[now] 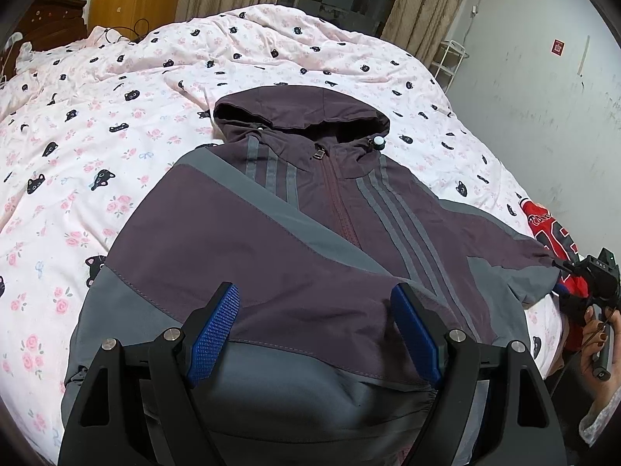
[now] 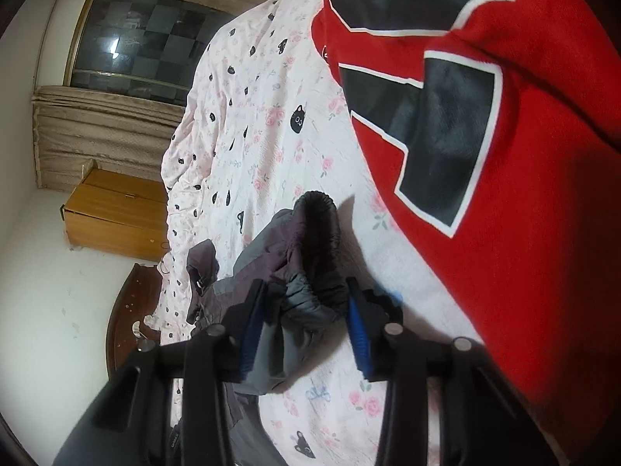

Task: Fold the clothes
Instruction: 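Lift the other sleeve with the right gripper toward the jacket body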

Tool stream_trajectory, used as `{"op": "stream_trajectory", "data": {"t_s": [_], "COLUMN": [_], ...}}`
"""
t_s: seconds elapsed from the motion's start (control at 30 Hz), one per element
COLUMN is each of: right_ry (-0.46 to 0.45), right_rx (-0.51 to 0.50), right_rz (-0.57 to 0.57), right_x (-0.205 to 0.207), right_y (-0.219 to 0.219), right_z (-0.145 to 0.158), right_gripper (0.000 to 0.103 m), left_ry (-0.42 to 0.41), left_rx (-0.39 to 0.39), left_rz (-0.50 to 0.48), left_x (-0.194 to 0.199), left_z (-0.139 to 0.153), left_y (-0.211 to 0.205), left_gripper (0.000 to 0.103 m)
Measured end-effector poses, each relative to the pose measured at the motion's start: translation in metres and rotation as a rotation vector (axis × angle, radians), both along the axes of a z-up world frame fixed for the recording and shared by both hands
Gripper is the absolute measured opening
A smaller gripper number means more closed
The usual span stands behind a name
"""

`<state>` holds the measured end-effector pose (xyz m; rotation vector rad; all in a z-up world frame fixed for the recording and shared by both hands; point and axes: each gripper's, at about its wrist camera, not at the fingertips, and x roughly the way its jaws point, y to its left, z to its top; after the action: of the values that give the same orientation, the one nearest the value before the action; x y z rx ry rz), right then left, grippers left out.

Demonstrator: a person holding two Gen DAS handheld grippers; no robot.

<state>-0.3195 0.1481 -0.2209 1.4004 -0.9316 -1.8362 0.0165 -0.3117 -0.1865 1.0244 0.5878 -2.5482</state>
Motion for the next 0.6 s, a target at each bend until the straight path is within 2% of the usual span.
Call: {"op": "stream_trajectory", "data": {"t_s": [0.2,0.6], "right_ry": [0.043,0.187], "right_rx": [0.027,0.090], "right_rz": [0.013,0.061], "right_x": [-0.001,0.006], "right_y": [0.000,-0.010], "right_z": [0.007,0.046], "right_gripper": [0.024,0.018], "left_ry": [-0.005,0.013], "left_rx": [-0.001,0.003], "left_rz": [0.000,-0.005], "left_x": [-0.001,0.002], "left_z": [-0.001,0.003], "left_y": [0.000,0.000], "left_gripper": [0.077,0.077]}}
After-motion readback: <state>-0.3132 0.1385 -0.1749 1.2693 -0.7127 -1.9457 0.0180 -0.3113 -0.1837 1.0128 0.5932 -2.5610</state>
